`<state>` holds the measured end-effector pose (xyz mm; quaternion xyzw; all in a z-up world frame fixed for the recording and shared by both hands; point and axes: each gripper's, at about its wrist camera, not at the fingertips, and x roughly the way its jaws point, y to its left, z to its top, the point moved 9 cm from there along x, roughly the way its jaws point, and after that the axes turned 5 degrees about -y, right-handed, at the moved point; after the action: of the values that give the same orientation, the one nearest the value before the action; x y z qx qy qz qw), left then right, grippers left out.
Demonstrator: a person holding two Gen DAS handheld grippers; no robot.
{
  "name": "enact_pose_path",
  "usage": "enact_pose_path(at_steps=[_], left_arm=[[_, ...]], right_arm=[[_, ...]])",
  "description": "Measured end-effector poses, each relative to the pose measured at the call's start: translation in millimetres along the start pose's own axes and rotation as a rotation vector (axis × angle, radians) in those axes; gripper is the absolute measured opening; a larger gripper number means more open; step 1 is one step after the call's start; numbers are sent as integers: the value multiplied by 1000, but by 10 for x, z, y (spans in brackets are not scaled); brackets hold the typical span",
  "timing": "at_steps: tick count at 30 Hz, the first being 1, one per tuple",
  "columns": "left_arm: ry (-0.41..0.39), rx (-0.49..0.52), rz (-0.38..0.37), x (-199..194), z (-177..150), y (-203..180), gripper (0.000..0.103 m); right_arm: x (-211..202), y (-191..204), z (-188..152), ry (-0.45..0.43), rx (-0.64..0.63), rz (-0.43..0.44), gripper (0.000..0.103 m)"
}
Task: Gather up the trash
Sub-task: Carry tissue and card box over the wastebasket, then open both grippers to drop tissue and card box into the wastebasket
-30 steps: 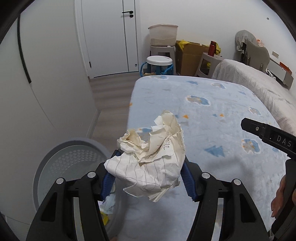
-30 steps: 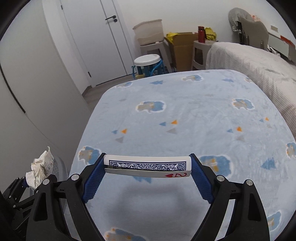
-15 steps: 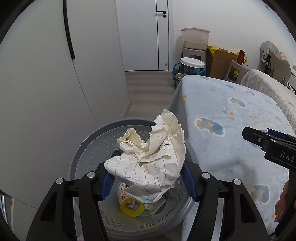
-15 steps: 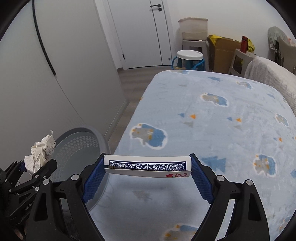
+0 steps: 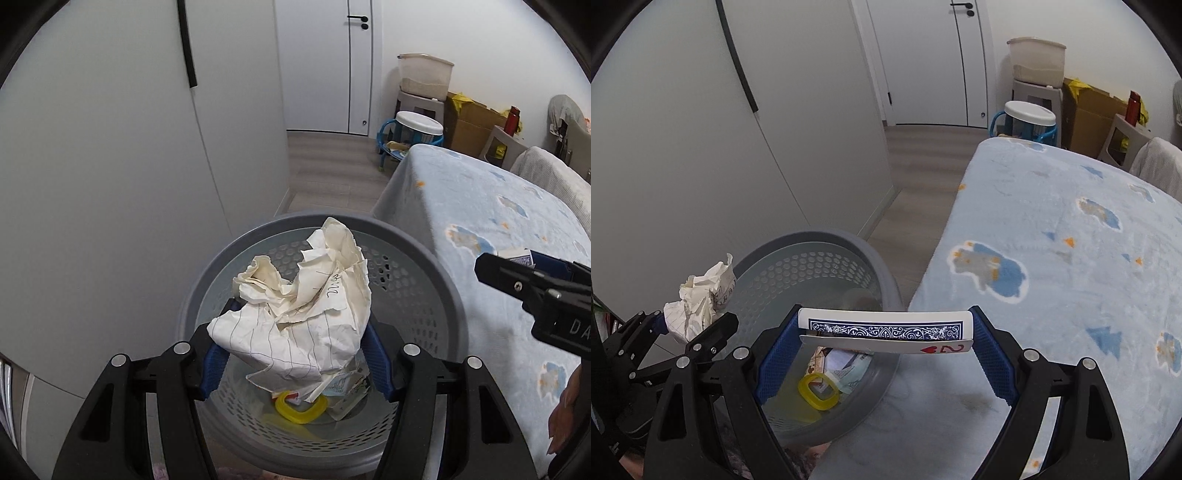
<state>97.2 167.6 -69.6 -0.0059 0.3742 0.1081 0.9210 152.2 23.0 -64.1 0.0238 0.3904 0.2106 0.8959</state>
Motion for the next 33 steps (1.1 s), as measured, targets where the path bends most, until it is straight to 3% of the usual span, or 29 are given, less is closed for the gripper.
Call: enact_pose_path(at_steps=[29, 33], left_arm=[[28, -45, 43, 132, -86, 293, 62], [32, -56, 45, 130, -97, 340, 71]], right_arm=[[246, 450, -19, 25, -61, 104, 85], [245, 436, -2, 18, -51, 108, 96]])
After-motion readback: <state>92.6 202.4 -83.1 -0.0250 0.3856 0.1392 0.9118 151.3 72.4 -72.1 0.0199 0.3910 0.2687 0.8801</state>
